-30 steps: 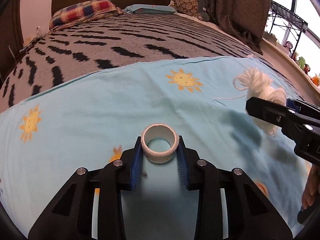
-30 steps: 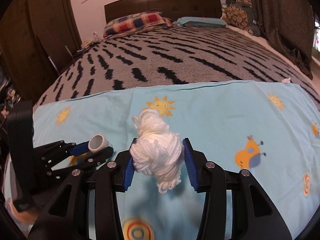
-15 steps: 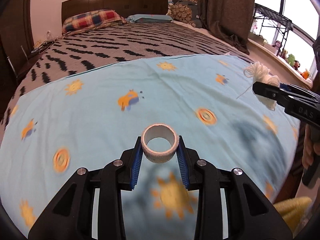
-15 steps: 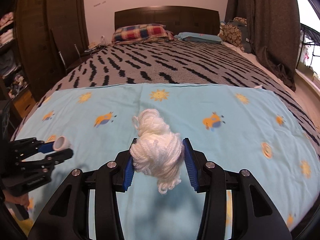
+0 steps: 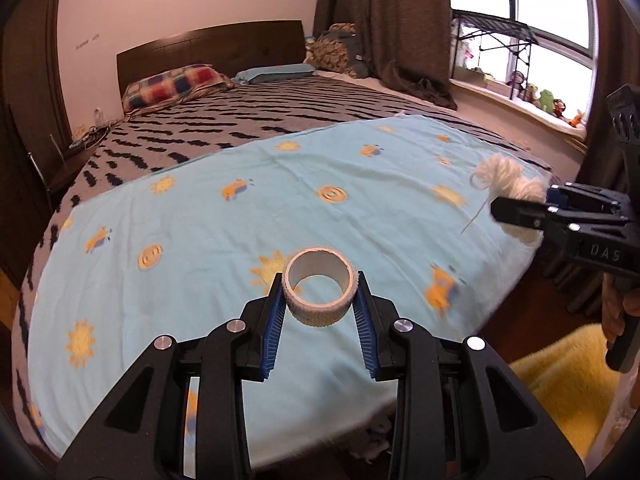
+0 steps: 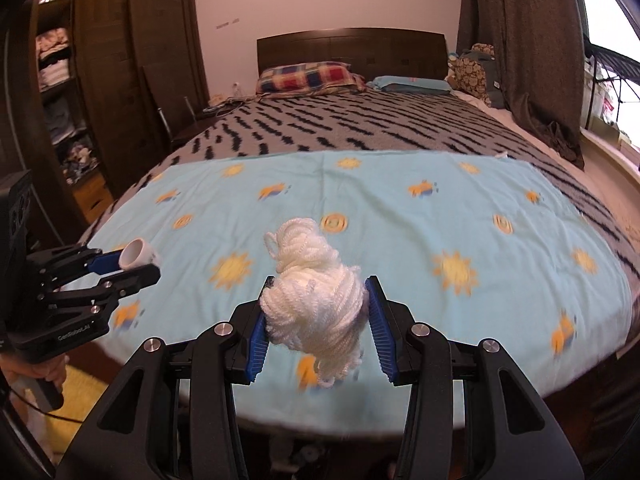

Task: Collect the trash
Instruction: 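Carry the tape roll and yarn off the bed down over the bin, then open both tools to drop the items into the bin and lift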

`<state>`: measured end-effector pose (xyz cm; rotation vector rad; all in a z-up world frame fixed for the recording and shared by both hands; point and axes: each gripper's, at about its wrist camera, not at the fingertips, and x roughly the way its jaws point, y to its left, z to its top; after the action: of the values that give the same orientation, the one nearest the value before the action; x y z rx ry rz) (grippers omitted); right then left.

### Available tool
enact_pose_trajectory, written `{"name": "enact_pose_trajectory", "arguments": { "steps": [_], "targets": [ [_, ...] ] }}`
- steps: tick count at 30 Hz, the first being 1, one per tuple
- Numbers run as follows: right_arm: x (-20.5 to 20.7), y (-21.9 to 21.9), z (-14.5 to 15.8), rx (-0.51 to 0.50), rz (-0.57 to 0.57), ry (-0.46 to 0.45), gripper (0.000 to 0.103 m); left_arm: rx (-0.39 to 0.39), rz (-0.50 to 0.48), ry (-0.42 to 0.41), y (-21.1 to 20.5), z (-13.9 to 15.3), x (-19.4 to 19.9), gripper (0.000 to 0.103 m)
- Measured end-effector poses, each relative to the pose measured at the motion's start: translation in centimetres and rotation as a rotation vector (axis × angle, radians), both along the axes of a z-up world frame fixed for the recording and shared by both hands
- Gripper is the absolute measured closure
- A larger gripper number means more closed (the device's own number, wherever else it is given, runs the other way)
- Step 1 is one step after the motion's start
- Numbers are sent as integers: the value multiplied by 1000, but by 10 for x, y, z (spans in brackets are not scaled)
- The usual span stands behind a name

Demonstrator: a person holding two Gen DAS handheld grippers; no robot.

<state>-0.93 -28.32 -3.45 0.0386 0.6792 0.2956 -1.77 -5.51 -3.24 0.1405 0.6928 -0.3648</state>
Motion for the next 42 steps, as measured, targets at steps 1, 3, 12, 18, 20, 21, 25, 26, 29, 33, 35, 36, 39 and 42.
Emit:
{"name": "enact_pose_trajectory", "arguments": {
  "steps": [1, 3, 12, 18, 20, 21, 25, 26, 29, 33, 35, 36, 39, 42],
  "targets": [
    [-10, 0, -4, -3, -4, 3, 58, -1, -2, 0, -1, -2, -8, 72],
    [-25, 0, -11, -4, -10, 11, 58, 2, -9, 3, -4, -9, -29, 71],
    [-78, 5, -69, -5, -38, 127, 58, 3, -30, 105, -12, -60, -90, 72],
    [-90, 12, -113, -3, -16, 253, 58, 7, -37, 248, -15, -115, -100, 72],
    [-92, 15, -125, 1, -5, 297, 58, 8, -33, 302, -17, -135, -102, 72],
    [-92, 17, -132, 5, 3, 325, 58, 9, -30, 321, -17, -142, -102, 72],
    [-89, 26, -158, 20, 14, 434, 58, 6, -17, 419, -21, -172, -99, 72],
    [-87, 29, -165, 14, 11, 457, 58, 2, -11, 441, -21, -177, -98, 72],
    [-82, 35, -181, -3, 9, 503, 58, -7, 1, 482, -18, -187, -91, 72],
    [-75, 43, -196, -8, 16, 540, 58, -21, -1, 531, -15, -200, -81, 72],
    [-72, 46, -201, -11, 14, 551, 58, -24, -4, 554, -14, -205, -77, 72],
    [-72, 47, -204, -12, 12, 559, 58, -22, -5, 561, -14, -208, -76, 72],
    [-71, 50, -211, -8, 10, 575, 57, -27, -1, 579, -9, -212, -73, 71],
    [-69, 52, -213, 3, 6, 581, 55, -35, 0, 590, -8, -213, -69, 71]
  ]
}}
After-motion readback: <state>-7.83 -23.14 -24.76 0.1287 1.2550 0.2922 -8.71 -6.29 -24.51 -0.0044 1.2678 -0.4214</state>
